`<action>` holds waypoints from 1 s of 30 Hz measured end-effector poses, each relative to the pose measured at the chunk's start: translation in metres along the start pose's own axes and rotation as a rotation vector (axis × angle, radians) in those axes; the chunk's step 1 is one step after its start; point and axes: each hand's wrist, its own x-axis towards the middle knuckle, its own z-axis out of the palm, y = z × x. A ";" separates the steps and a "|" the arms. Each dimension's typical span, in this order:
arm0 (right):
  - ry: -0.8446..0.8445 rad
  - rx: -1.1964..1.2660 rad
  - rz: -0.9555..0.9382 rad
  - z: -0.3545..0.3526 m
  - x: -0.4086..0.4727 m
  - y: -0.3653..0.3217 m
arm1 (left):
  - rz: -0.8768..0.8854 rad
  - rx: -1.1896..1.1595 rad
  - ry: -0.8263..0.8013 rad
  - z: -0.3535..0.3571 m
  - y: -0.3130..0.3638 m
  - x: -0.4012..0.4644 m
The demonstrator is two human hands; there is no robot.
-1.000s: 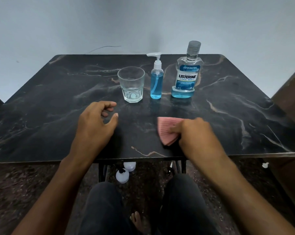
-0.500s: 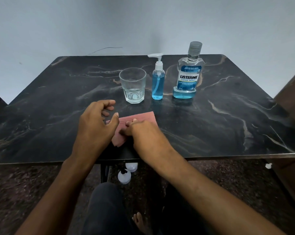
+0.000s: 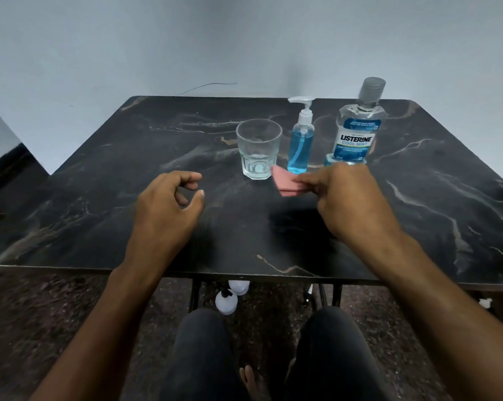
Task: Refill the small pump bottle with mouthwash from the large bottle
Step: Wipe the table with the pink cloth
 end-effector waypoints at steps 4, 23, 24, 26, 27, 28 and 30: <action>-0.037 0.103 -0.187 0.020 0.017 -0.039 | -0.028 -0.004 0.045 -0.010 -0.006 0.005; -0.209 -0.229 -0.381 0.135 0.080 -0.116 | -0.026 0.049 0.053 -0.016 -0.034 0.034; -0.226 -0.218 -0.379 0.136 0.081 -0.114 | -0.030 0.054 0.051 -0.015 -0.034 0.036; -0.256 -0.200 -0.384 0.138 0.082 -0.110 | -0.030 0.065 0.039 -0.012 -0.037 0.038; -0.277 -0.191 -0.381 0.140 0.083 -0.108 | -0.030 0.071 0.033 -0.011 -0.039 0.039; -0.305 -0.182 -0.367 0.139 0.084 -0.106 | -0.035 0.079 0.025 -0.010 -0.040 0.040; -0.363 -0.180 -0.334 0.138 0.085 -0.105 | -0.034 0.092 0.006 -0.007 -0.041 0.043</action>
